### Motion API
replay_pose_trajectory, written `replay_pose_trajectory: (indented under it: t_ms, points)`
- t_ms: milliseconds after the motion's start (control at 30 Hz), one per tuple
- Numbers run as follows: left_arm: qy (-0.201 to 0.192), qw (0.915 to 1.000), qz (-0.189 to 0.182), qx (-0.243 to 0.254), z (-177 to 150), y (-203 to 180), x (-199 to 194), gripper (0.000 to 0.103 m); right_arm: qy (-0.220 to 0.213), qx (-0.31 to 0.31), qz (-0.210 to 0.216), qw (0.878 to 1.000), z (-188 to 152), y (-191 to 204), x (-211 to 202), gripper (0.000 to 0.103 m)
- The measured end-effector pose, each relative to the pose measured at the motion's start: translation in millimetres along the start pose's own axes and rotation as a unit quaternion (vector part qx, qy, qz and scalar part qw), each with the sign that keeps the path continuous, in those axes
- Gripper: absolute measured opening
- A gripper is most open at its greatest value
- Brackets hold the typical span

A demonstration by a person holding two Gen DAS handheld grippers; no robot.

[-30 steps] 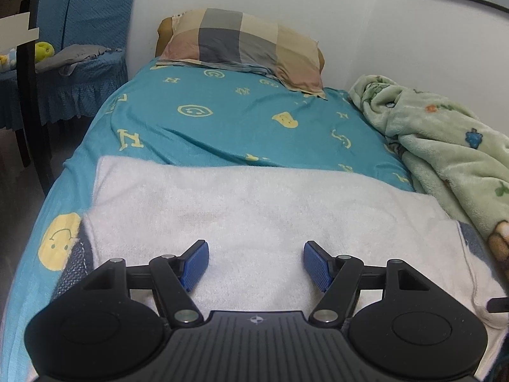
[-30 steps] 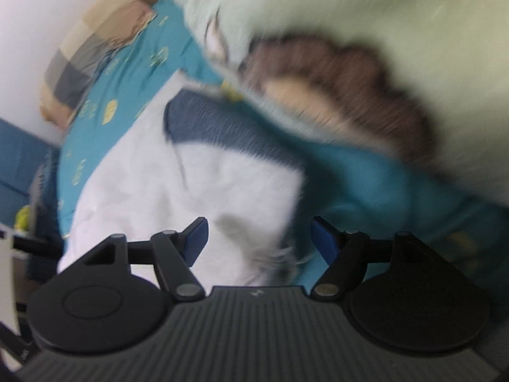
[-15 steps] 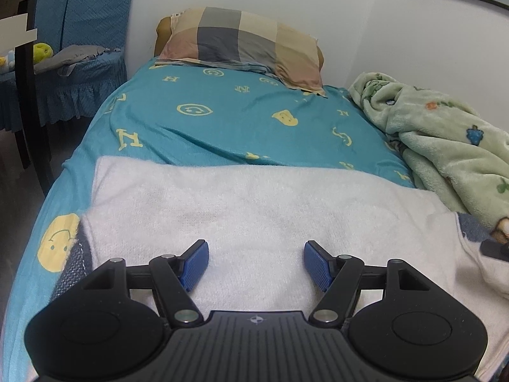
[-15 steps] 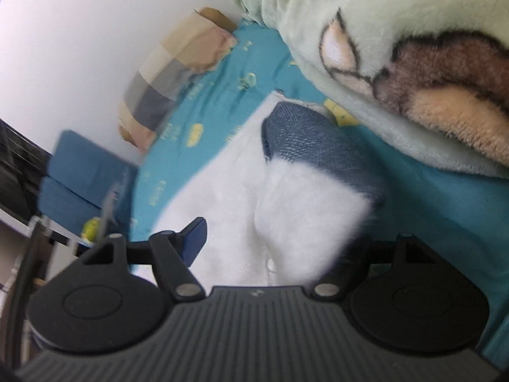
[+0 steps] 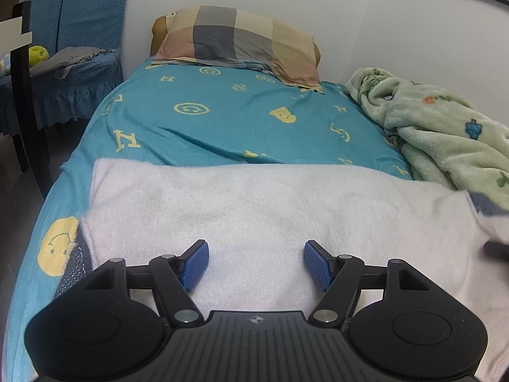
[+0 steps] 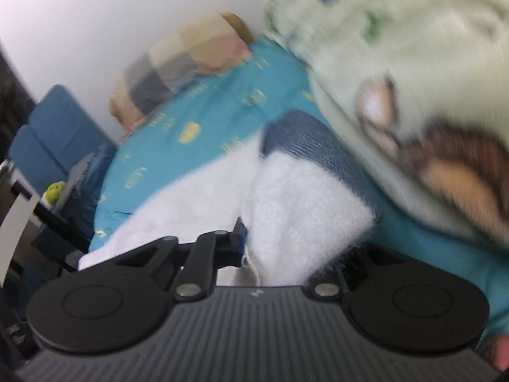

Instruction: Fold clothes

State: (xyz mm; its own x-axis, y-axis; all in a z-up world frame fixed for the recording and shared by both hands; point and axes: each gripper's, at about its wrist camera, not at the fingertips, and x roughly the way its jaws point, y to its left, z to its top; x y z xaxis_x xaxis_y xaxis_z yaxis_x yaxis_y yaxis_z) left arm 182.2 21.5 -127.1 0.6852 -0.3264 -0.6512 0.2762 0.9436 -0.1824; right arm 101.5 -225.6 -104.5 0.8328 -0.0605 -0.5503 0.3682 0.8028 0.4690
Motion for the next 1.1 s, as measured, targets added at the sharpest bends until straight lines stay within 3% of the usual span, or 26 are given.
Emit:
replay_pose_trajectory:
  t_ms: [100,267,400,533,667,767,833,933,1000,1100]
  points:
    - [0.004,1.0000,-0.001,0.004,1,0,0,0.069,-0.041,-0.046,0.044,0.997,8,26,-17,0.019]
    - [0.011,0.9999,-0.012,-0.004,4,6,-1,0.069,-0.051,-0.142,0.087,0.985,9,91,-20,0.018]
    - [0.010,0.9998,-0.015,0.002,3,6,-2,0.069,-0.031,-0.141,0.058,0.988,3,106,-13,0.018]
    - [0.005,0.9996,-0.019,-0.021,2,13,-15,0.068,-0.022,-0.115,-0.004,0.993,0,75,-23,0.019]
    - [0.001,0.9985,-0.023,-0.051,1,21,-30,0.065,0.037,-0.049,-0.067,0.996,3,15,-21,0.021]
    - [-0.003,0.9970,-0.026,-0.073,1,27,-41,0.066,0.086,0.015,-0.073,0.994,4,-21,-23,0.032]
    - [-0.006,0.9951,-0.028,-0.094,-1,32,-52,0.067,0.097,0.054,-0.067,0.992,1,-34,-30,0.036]
    - [-0.020,0.9836,-0.032,-0.176,-11,53,-93,0.074,0.094,0.088,-0.055,0.990,-2,-42,-48,0.059]
    - [-0.028,0.9712,-0.036,-0.234,-19,67,-121,0.077,0.092,0.111,-0.047,0.988,-4,-46,-60,0.079]
    - [-0.004,0.9460,-0.037,-0.322,-41,83,-151,0.082,0.118,0.140,-0.044,0.982,-11,-49,-71,0.083]
